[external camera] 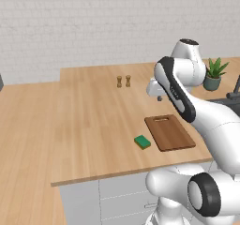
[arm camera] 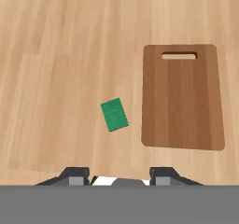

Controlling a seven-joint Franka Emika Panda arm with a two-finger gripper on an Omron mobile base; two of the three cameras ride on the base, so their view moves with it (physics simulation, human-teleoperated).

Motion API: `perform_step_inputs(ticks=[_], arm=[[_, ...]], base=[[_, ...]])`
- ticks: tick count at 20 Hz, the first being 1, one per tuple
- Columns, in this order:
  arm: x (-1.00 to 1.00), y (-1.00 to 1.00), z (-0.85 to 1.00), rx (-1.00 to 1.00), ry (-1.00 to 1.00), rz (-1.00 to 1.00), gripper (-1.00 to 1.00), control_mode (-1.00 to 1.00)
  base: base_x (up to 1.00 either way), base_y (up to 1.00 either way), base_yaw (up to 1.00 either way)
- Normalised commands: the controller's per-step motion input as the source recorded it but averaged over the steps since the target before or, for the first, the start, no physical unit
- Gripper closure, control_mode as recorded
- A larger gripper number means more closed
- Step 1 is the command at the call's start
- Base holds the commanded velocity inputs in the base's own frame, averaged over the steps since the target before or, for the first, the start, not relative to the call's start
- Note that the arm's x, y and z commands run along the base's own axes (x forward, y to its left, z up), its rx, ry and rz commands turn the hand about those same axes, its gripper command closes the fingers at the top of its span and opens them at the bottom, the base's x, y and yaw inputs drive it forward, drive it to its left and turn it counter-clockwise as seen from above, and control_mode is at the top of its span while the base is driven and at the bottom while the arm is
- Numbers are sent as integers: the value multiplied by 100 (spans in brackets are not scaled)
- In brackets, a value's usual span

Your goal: Pick up the sponge from the counter and clean the cutting board by briefly scrubbing or pressing down on the cutting board. Once finished, release the sponge.

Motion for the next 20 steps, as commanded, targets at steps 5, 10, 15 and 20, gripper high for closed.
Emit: perform_step_inputs(ticks=[5, 10, 15, 20], arm=[[0, 0, -8, 0, 0, 0, -100, -100], [0, 0, -18, -1, 0, 0, -100, -100], [1, 0, -22, -1, 0, 0, -100, -100], [0, 10, -25, -5, 0, 0, -100, -100]], base=[[0, 0, 0], [0, 0, 0], [0, 0, 0], [0, 0, 0]])
